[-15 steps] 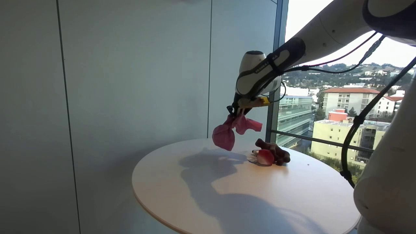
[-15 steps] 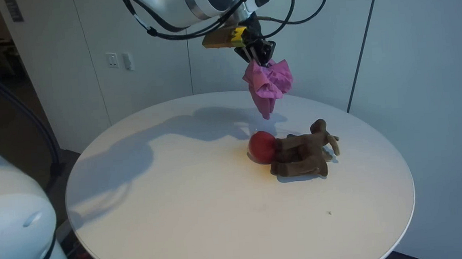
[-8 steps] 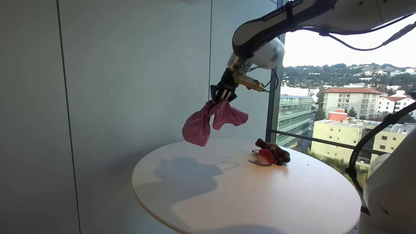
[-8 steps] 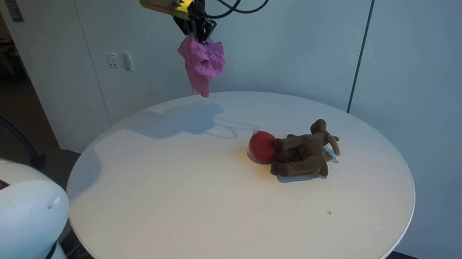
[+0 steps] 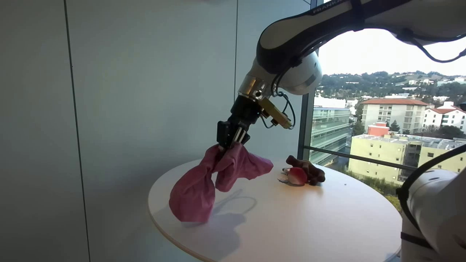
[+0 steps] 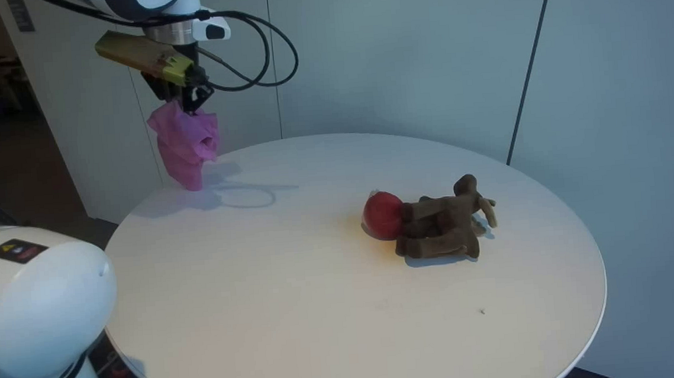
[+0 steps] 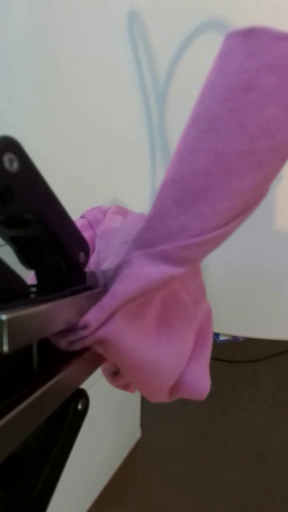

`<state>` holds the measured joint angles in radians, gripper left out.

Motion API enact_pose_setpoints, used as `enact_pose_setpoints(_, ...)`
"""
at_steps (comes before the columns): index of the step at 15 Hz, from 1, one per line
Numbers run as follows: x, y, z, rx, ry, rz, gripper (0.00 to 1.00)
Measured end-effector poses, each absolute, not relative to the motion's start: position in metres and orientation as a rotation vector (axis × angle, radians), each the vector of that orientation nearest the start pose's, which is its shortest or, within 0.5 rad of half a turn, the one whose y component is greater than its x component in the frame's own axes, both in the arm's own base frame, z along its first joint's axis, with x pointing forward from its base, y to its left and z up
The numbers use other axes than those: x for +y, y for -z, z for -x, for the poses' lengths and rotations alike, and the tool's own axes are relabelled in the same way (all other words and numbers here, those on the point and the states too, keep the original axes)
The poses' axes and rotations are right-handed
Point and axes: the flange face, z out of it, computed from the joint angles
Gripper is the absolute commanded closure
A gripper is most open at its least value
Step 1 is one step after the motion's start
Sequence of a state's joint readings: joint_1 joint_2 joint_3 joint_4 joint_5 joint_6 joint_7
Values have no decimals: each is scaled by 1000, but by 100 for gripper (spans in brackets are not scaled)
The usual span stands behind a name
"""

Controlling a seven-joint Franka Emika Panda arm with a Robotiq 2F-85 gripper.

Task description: Move all the objects on the table to the far left of the table

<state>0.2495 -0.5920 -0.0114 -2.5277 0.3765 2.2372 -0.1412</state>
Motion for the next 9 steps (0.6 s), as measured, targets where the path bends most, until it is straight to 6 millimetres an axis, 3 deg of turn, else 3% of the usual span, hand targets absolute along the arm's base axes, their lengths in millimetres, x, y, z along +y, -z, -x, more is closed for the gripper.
enact_pose_setpoints(2,126,-483,-367,-370,317,2752,42)
enact_pose_setpoints(5,140,-468,-357,-447,281,2760,18)
enact_pose_setpoints(7,138,-475,-365,-443,420,2769,3)
enact_pose_setpoints(9,120,-492,-383,-360,571,2757,0)
